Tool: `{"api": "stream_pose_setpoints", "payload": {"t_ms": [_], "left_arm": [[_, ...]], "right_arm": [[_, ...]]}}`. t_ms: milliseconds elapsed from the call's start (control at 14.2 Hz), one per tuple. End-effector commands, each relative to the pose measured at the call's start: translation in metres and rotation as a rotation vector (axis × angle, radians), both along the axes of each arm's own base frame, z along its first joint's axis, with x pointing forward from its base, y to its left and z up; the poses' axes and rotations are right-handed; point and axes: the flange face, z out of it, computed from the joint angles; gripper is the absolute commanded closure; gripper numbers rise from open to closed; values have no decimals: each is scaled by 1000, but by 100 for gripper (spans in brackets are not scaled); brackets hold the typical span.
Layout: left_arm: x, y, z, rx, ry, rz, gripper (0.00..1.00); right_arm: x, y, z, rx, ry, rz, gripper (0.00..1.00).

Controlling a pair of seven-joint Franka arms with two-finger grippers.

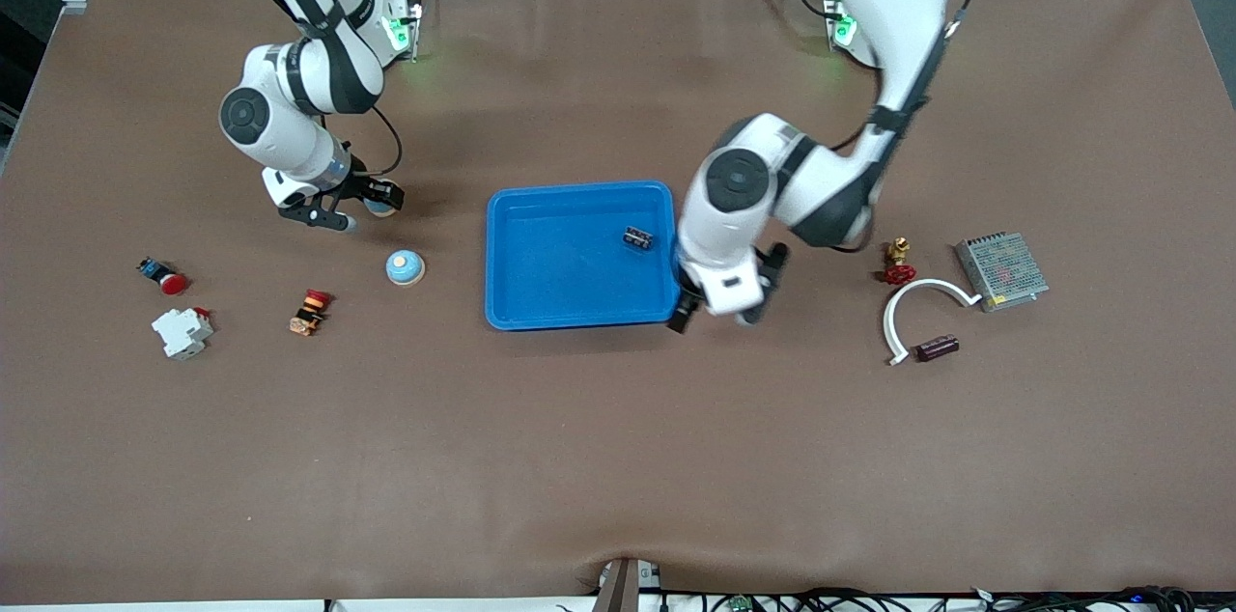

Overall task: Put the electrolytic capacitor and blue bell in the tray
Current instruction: 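Lower the capacitor into the tray with the left gripper and release, then place the blue bell in the tray with the right gripper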

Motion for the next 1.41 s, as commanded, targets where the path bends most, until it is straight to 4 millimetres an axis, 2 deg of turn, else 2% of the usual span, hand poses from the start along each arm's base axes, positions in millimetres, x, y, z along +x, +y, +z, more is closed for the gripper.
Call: {"api": "stream_pose_setpoints", "payload": {"t_ms": [0, 141, 282, 422, 633, 774, 985, 1126, 1196, 1337], "left_arm": [[26, 78, 15, 56, 53, -96, 0], [41, 122, 11, 66, 75, -118, 0], [60, 171, 7, 64, 76, -75, 0], [72, 210, -4, 61, 79, -12, 0], [89, 258, -30, 36, 57, 145, 0], [96, 278, -42, 23, 37, 242, 0], [97, 287, -60, 18, 53, 282, 0], [100, 297, -66, 10, 35, 302, 0], [102, 310, -69, 10, 33, 324, 0], [98, 321, -80, 12, 53, 346, 0]], "right_arm": [[28, 48, 60, 3, 40, -71, 100], [41, 93, 84, -31, 7, -135, 100], [56, 130, 86, -51, 1, -202, 100], [73, 163, 77, -57, -1, -246, 100], [99, 203, 47, -52, -31, -299, 100], [113, 225, 25, -85, -45, -307, 100], [131, 249, -2, -139, -84, -329, 100], [136, 255, -18, -136, -91, -332, 100], [136, 258, -23, -130, -98, -330, 100], [135, 259, -32, -133, -97, -328, 100]]}}
